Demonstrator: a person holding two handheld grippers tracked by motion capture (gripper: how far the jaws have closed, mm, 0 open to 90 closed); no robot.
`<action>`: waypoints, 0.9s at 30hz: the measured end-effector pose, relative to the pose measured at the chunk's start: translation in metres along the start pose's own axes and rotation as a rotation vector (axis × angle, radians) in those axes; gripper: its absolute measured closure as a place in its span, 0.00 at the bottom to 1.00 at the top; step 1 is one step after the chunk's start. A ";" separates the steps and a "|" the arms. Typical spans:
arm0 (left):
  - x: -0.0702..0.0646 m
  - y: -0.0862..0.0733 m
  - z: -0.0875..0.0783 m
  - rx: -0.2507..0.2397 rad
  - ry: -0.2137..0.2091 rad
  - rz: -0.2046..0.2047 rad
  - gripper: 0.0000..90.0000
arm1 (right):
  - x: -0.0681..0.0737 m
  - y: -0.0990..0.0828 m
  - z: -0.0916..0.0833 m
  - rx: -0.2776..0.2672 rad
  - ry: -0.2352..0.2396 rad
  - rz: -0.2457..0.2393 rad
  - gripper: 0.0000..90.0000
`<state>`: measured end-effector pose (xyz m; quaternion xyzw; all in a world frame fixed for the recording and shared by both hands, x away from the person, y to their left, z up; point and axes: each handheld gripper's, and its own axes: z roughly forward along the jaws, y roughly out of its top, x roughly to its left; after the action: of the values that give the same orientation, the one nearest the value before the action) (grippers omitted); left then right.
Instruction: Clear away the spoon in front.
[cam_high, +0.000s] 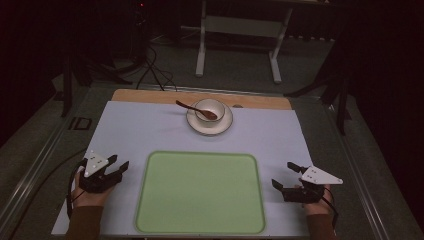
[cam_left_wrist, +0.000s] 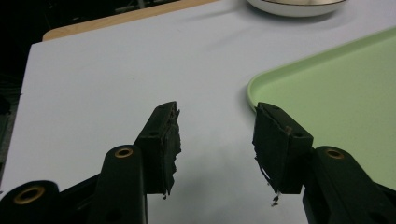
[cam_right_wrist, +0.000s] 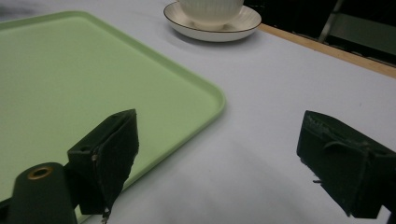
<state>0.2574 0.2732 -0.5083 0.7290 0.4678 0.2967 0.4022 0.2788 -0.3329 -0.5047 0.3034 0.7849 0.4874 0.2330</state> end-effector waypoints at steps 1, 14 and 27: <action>0.000 0.000 0.001 0.002 0.001 -0.007 0.55 | 0.000 0.000 0.000 -0.001 0.000 -0.002 0.14; 0.001 0.005 -0.003 -0.001 0.009 -0.016 0.55 | 0.003 0.002 -0.001 -0.019 -0.007 -0.016 0.15; -0.004 0.016 -0.006 -0.048 0.001 -0.036 0.52 | 0.003 0.004 -0.003 -0.038 -0.012 -0.018 0.15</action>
<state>0.2583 0.2673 -0.4921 0.7106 0.4738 0.3010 0.4243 0.2757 -0.3309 -0.5000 0.2951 0.7767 0.4983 0.2478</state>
